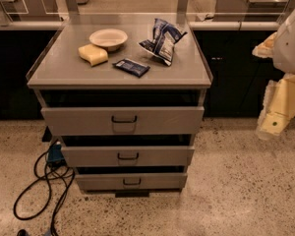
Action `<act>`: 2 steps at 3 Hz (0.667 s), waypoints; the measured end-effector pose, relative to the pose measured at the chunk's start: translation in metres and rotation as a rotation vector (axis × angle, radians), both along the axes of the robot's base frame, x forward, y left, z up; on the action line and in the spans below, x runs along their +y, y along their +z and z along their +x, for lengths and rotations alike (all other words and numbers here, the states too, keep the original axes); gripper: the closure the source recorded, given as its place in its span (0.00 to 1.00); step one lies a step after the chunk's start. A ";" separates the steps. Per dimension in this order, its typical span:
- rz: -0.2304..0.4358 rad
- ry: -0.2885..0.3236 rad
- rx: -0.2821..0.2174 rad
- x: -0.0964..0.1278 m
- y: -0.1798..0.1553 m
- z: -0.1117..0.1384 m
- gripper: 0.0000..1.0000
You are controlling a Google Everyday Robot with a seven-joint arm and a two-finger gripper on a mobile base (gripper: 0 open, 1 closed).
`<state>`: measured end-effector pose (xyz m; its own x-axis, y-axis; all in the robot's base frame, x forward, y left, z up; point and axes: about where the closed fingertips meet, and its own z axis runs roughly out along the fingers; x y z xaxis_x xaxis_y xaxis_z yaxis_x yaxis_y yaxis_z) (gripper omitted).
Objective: Open bottom drawer
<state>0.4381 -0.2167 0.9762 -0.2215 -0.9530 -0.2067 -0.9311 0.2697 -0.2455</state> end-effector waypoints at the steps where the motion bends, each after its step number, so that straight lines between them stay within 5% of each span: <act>1: 0.000 0.000 0.000 0.000 0.000 0.000 0.00; 2: 0.013 0.008 -0.011 0.000 -0.008 -0.003 0.00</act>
Offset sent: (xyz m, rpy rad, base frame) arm -0.0065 -0.0025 -0.0230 0.0313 -0.0057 0.0187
